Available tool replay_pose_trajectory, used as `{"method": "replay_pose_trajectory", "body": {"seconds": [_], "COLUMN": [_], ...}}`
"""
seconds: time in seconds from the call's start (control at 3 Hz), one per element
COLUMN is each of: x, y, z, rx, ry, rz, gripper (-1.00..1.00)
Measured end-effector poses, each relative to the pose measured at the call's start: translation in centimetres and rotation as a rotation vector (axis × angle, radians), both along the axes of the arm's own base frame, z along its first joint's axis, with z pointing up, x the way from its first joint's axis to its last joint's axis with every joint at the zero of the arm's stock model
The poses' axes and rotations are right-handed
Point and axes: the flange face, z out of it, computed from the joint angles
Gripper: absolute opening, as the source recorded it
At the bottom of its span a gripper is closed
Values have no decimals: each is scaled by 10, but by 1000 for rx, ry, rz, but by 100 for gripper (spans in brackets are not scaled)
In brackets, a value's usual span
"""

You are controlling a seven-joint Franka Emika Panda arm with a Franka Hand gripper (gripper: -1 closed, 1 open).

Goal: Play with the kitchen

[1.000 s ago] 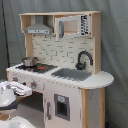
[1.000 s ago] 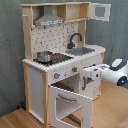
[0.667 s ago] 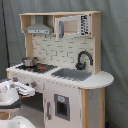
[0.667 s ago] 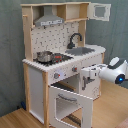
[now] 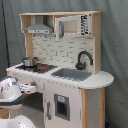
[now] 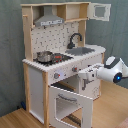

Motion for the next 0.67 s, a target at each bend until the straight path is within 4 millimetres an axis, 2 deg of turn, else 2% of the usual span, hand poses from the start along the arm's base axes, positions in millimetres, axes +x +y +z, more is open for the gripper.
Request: {"method": "replay_pose_trajectory", "body": {"seconds": [0.33, 0.67], "x": [13, 31], "y": [-4, -3], "z": [-1, 6], "rx": [-22, 33], "ry": [30, 43], "rz": [18, 15], "gripper": [100, 100]}}
